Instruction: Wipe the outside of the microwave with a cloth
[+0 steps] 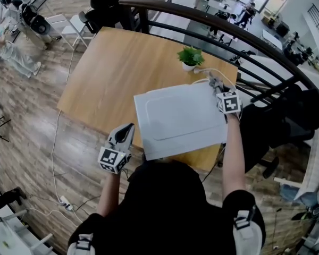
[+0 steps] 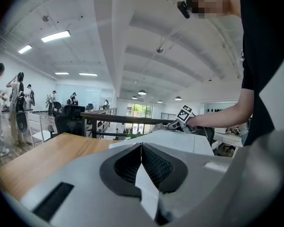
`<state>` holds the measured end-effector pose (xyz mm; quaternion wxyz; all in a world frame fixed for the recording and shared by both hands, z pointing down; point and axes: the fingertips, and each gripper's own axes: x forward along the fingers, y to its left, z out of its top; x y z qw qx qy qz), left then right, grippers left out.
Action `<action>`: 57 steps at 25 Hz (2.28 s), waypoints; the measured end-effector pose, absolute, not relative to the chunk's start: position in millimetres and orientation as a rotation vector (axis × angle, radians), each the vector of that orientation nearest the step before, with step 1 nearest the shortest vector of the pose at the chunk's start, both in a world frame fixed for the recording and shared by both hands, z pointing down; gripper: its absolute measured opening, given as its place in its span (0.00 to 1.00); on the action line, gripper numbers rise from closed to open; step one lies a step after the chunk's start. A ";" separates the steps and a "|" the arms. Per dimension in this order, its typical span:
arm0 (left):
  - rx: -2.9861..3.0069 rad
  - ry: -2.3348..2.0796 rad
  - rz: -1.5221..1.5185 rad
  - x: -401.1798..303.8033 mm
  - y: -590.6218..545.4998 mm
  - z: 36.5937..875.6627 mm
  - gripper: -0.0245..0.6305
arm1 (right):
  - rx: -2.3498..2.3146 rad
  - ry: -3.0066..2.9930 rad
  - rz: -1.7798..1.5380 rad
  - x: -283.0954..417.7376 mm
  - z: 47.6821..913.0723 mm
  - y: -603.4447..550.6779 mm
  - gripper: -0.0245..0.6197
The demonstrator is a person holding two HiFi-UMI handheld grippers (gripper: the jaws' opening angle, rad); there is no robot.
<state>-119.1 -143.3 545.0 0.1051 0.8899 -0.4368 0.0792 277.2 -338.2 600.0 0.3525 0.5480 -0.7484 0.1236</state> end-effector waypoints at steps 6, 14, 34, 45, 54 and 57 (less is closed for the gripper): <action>2.644 -1.271 0.222 -121.7 -149.1 542.8 0.04 | 1.373 -1.943 0.228 250.2 597.3 -336.1 0.07; 2.645 -1.235 0.228 -128.3 -152.4 546.8 0.04 | 1.336 -1.949 0.181 210.7 597.5 -326.7 0.07; 2.705 -1.144 0.217 -154.9 -162.4 544.9 0.04 | 1.328 -1.935 0.222 149.0 607.3 -298.7 0.07; 2.730 -1.127 0.226 -185.4 -158.6 554.2 0.04 | 1.273 -1.963 0.249 94.4 614.9 -279.8 0.07; 2.729 -1.136 0.237 -203.8 -145.4 556.8 0.04 | 1.241 -1.986 0.233 63.4 613.1 -268.2 0.07; 2.685 -1.165 0.263 -212.2 -142.4 555.8 0.04 | 1.230 -1.991 0.227 54.8 613.4 -266.5 0.07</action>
